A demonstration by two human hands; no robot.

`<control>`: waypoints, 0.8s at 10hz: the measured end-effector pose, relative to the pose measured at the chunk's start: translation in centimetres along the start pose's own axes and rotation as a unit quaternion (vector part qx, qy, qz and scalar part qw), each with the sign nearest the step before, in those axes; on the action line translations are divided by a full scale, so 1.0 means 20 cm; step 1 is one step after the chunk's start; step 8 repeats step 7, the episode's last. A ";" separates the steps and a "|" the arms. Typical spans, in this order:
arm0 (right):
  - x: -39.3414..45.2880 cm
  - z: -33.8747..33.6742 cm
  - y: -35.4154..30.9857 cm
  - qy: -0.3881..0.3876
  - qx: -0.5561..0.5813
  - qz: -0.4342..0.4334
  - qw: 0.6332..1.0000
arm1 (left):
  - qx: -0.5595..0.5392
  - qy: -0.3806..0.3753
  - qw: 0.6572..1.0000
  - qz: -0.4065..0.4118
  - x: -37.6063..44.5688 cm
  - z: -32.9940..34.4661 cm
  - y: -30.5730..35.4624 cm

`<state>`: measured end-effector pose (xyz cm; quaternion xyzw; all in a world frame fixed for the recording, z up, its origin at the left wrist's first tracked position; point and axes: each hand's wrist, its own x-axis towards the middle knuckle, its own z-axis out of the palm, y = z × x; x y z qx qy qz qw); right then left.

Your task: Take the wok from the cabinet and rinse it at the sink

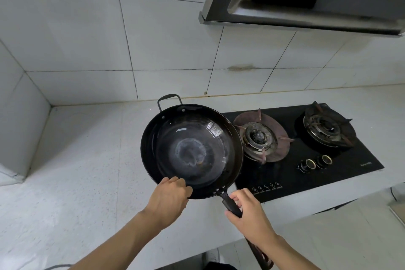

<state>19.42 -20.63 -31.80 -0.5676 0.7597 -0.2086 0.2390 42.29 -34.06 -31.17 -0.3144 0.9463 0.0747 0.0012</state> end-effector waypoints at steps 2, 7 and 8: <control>-0.03 0.11 -0.06 0.061 0.017 0.025 0.998 | 0.055 -0.004 0.998 -0.028 -0.03 0.00 -0.02; 0.13 0.00 -0.07 0.007 -0.060 -0.069 0.996 | 0.000 0.015 0.984 -0.180 -0.01 -0.09 0.10; 0.13 0.00 -0.07 0.007 -0.060 -0.069 0.996 | 0.000 0.015 0.984 -0.180 -0.01 -0.09 0.10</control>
